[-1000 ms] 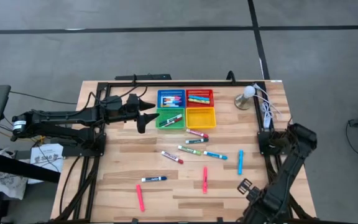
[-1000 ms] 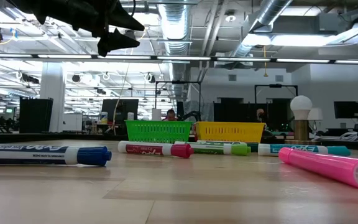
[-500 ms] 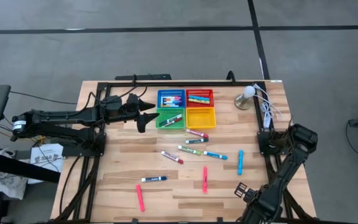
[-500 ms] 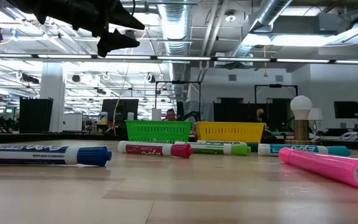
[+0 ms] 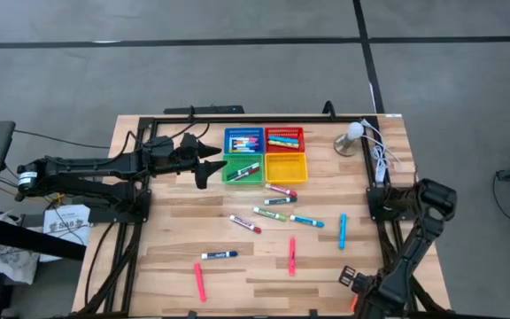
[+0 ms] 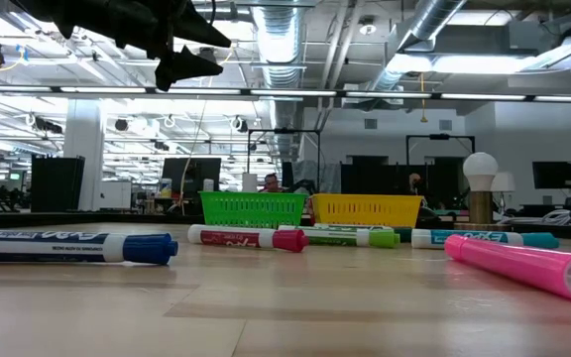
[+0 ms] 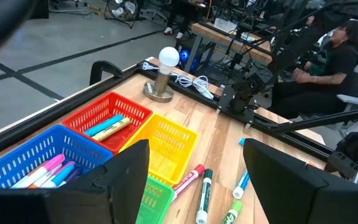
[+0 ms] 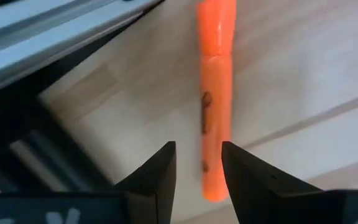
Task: Pick & Place Markers
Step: Put the large orange highlighter into the red bin
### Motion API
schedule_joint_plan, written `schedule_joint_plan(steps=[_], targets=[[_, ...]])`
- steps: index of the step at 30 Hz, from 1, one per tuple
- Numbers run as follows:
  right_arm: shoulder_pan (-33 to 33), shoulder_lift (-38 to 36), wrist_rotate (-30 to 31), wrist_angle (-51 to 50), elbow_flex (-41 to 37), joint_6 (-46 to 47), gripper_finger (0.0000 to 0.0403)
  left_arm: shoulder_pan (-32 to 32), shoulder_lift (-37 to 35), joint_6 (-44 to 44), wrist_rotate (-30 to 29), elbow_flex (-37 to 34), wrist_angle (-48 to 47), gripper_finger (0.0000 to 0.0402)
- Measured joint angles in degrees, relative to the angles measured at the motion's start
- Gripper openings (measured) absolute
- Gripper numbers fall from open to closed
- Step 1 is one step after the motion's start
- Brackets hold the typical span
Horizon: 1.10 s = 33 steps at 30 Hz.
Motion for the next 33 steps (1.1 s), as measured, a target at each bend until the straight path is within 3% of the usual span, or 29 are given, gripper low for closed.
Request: schedule_joint_plan(steps=[4,8,25,33], targets=[[1.1,0.0,4.9,2.1,-1.4,1.4,0.0118,0.0,0.0,0.0,0.0,0.0,0.0,0.026],[1.0,0.0,4.8,2.6,-2.7,6.2,0.0118,0.0,0.0,0.0,0.0,0.0,0.0,0.026],[1.7,-0.2,5.0,9.7,-7.5,8.4,0.0117,0.0,0.0,-2.0,0.0,0.0,0.0,0.026],[0.9,-0.1,5.4,10.2,-7.6,12.6,0.0058,0.0,0.0,-2.0,0.0,0.0,0.0,0.026]])
